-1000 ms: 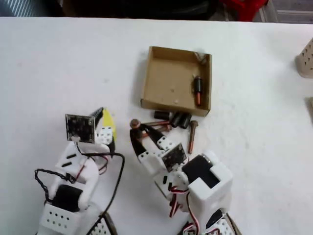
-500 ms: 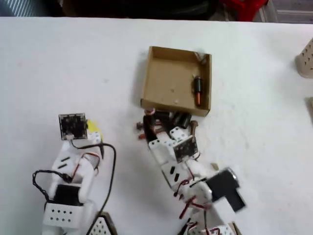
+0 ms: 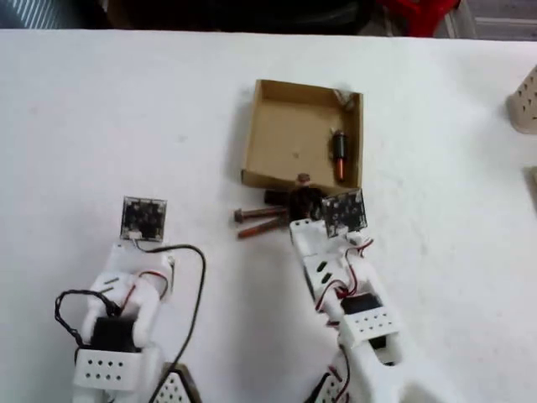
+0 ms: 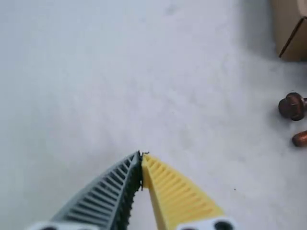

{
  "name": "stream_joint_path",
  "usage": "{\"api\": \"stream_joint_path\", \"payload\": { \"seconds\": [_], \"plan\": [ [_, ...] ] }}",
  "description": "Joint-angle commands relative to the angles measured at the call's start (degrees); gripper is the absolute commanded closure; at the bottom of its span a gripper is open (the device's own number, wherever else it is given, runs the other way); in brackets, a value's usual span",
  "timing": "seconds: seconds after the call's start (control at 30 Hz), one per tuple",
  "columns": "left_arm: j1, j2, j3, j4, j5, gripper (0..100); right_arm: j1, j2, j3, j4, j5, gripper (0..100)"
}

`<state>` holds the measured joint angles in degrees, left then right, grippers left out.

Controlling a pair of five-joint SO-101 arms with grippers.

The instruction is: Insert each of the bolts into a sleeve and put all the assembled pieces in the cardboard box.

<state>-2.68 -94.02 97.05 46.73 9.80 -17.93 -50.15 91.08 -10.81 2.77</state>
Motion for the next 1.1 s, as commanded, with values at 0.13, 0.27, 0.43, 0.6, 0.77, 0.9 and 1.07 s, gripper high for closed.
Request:
{"api": "stream_joint_path", "payload": {
  "seconds": [0.13, 0.27, 0.43, 0.6, 0.77, 0.9, 1.07],
  "plan": [
    [-0.2, -0.8, 0.4, 0.1, 9.7, 97, 0.9, -5.0, -3.3, 4.3, 0.0, 98.3],
    [0.9, -0.8, 0.2, 5.4, 9.7, 97, 2.4, -5.0, -3.3, 4.3, 0.0, 98.2],
    [3.1, -0.8, 0.2, 8.1, 9.6, 97, 4.1, -5.0, -3.3, 4.3, 0.0, 98.2],
    [3.1, -0.8, 0.3, 8.0, 9.3, 97, 4.6, -5.0, -6.8, 6.0, 0.3, 98.2],
    [2.9, -0.8, 0.3, 8.0, 9.3, 97, 4.5, -5.0, -16.5, 22.1, 0.0, 98.2],
    [2.8, -0.8, 0.3, 8.0, 9.2, 97, 4.5, -5.0, -22.1, 27.6, 0.0, 98.2],
    [2.8, -0.8, 0.3, 7.7, 9.2, 97, 4.5, -4.4, -27.0, 27.9, 0.4, 98.2]
  ]
}}
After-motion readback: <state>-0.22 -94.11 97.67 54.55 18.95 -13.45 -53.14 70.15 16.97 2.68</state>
